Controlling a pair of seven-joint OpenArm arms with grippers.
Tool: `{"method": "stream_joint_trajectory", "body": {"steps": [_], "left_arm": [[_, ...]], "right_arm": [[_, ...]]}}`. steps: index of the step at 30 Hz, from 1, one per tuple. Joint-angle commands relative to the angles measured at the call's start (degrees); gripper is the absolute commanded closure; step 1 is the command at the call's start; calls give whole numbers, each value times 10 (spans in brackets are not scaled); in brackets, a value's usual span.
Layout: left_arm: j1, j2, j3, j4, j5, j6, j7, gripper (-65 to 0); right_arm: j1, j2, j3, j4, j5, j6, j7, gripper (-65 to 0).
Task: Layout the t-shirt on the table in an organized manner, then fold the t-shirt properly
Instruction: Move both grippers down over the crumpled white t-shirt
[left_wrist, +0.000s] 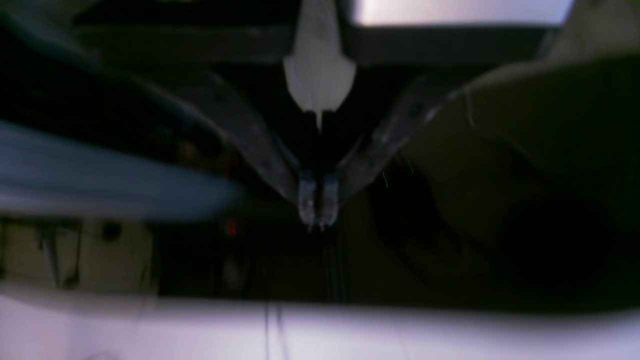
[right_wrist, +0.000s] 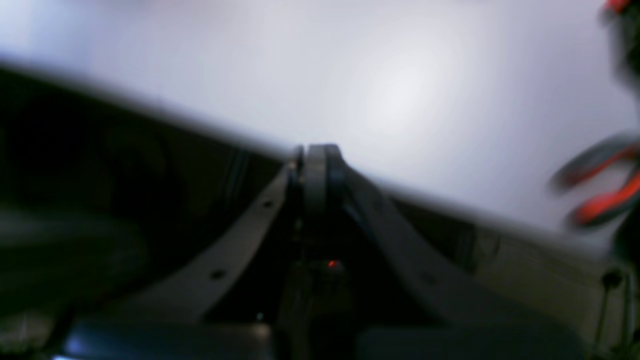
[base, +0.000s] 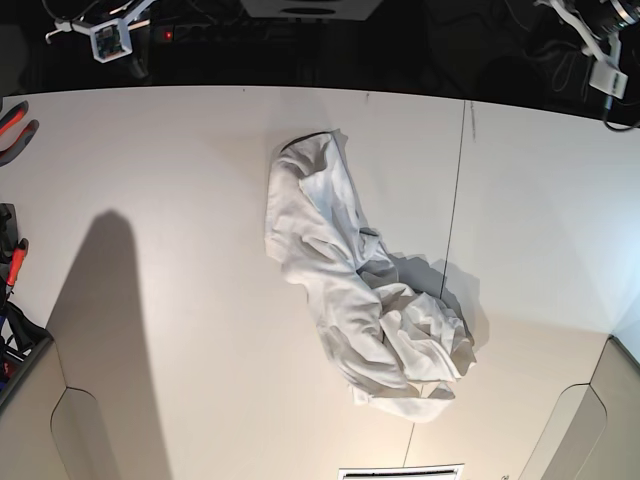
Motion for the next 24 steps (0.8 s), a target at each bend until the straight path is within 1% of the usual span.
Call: {"method": "stream_joint_trajectory", "body": {"steps": [1,4,8,11,16,18,19,22,23,24], "left_arm": [[7,-6,-24,24,-26,-7,0,0],[-4,-6,-67,67,-71,-7,0,0],[-64,-5,-75,87,-75,-7,0,0],[-115,3,-74,87,-70,-7,0,0],[-205,14,-66,87,-61,-7,-1,0],[-246,5,-44,87,-25,-7,-16,0],[-266,-3,-25,87,0,-7,-31,0],[-324,-33,54,87,84,-7,-86,0],[-345,-44,85,86,112,2,-104,0],[-369,-53,117,84,141,23,-120,0]], "right_arm": [[-5,4,11,30,-2,-2,15,0],[13,4,30,80,-2,-2,15,0],[87,-4,33,94,-2,-3,12,0],[155,-31,33,93,-2,-3,-20,0],[263,-85,32,82,-1,0,-76,0],[298,-106,32,71,-2,11,-93,0],[312,-117,32,63,-2,23,-97,0],[341,-151,32,36,-2,56,-104,0],[348,-161,32,24,-2,65,-104,0],[354,-170,32,11,-2,75,-106,0]]}}
